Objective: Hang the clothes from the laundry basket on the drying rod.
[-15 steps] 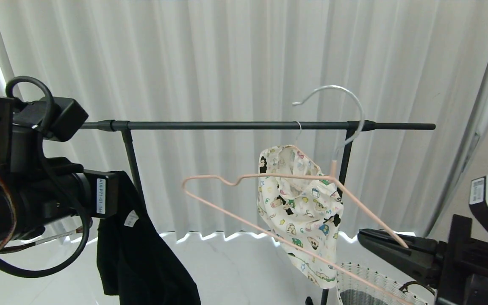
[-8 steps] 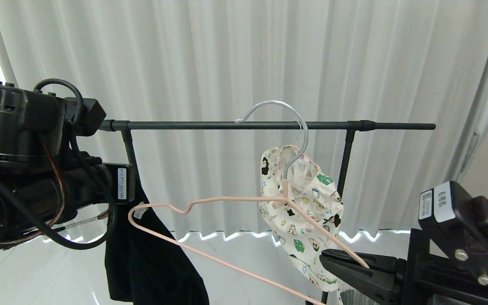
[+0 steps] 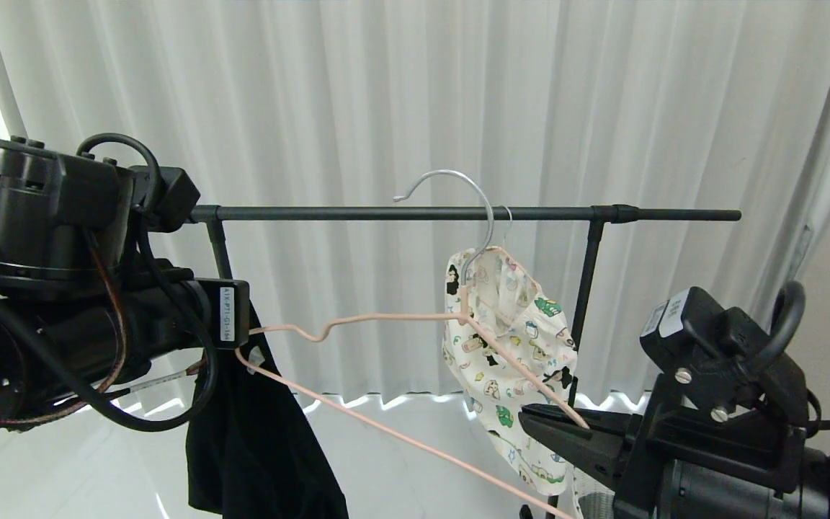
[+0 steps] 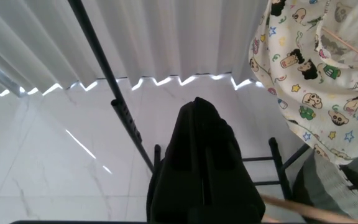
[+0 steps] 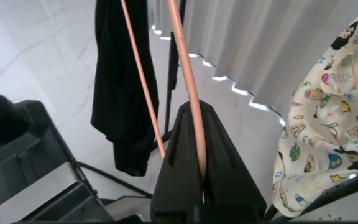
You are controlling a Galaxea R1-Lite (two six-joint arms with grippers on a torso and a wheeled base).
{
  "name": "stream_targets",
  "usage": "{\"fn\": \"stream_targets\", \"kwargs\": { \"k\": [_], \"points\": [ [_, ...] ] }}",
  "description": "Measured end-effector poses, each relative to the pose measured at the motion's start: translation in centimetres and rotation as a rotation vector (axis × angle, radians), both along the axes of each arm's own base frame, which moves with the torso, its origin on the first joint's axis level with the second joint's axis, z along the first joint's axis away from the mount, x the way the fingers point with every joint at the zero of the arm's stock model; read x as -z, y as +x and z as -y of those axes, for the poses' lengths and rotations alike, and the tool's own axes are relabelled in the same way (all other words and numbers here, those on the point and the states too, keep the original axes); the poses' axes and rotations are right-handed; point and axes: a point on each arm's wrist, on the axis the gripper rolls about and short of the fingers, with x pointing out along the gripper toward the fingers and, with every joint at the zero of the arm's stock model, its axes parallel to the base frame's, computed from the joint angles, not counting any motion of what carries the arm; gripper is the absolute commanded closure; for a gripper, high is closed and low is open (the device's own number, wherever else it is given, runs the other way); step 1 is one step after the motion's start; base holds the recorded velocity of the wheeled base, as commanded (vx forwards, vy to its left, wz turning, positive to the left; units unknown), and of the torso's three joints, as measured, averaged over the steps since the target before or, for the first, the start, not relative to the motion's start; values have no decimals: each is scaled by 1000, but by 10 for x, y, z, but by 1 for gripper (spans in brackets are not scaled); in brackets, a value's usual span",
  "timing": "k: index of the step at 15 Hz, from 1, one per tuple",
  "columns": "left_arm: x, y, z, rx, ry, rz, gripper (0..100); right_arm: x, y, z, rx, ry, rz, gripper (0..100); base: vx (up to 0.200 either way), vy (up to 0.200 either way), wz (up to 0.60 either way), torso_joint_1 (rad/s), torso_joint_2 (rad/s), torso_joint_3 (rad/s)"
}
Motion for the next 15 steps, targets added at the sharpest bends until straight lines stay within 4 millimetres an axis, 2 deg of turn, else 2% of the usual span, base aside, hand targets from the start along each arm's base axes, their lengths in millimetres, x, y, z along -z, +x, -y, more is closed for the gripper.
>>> {"fn": "stream_targets", "kwargs": {
  "k": [7,13,15],
  "points": [
    [-2,-3,-1,2,-5,7,100,-9,7,-15,3,42,-4,100,0,0,0,0,0,0],
    [-4,-6,-1,6,-17,18,100,-1,13,-30,11,49,-19,100,0,0,0,0,0,0],
    [-7,-13,7,24,-78,25,100,4,18,-39,14,58,-23,100,0,0,0,0,0,0]
  ]
}}
